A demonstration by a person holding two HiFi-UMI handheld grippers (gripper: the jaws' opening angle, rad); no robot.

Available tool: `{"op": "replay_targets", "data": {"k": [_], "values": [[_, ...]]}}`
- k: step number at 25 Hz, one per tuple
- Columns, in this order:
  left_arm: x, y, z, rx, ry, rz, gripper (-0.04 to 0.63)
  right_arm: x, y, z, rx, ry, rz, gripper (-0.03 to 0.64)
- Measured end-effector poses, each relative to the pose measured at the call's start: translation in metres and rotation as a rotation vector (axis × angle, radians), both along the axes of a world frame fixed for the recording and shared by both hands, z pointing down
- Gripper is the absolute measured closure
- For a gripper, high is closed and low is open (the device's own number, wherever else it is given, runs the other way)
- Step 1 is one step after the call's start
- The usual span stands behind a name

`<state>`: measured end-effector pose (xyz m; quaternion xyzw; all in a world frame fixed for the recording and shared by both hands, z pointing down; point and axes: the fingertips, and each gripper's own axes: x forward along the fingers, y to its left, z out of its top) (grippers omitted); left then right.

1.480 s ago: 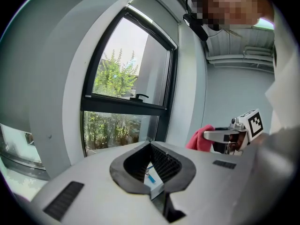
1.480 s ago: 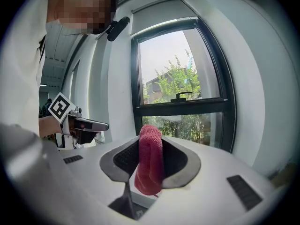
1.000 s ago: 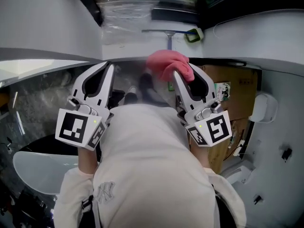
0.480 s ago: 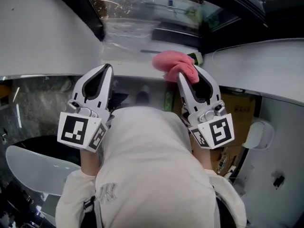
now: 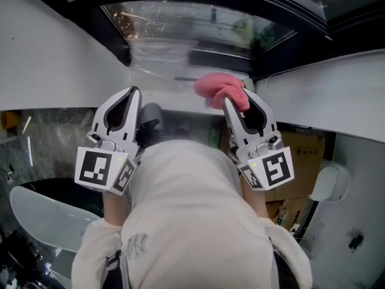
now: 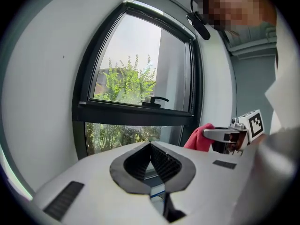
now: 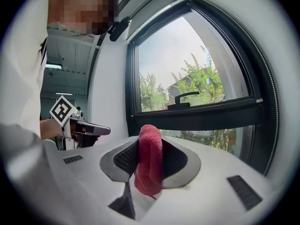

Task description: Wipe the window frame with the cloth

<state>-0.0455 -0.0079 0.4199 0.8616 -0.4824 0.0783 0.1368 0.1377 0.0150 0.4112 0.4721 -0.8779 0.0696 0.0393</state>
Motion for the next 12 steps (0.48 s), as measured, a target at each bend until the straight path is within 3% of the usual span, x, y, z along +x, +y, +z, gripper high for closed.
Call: {"op": "replay_targets", "data": {"k": [9, 12], "values": [[0.026, -0.02, -0.014, 0.058, -0.035, 0.02, 0.586, 0.01, -0.011, -0.021, 0.1, -0.022, 0.008, 0.492], [0.039, -0.043, -0.022, 0.12, -0.057, 0.029, 0.586, 0.008, -0.025, -0.033, 0.147, -0.006, 0.005, 0.492]]}}
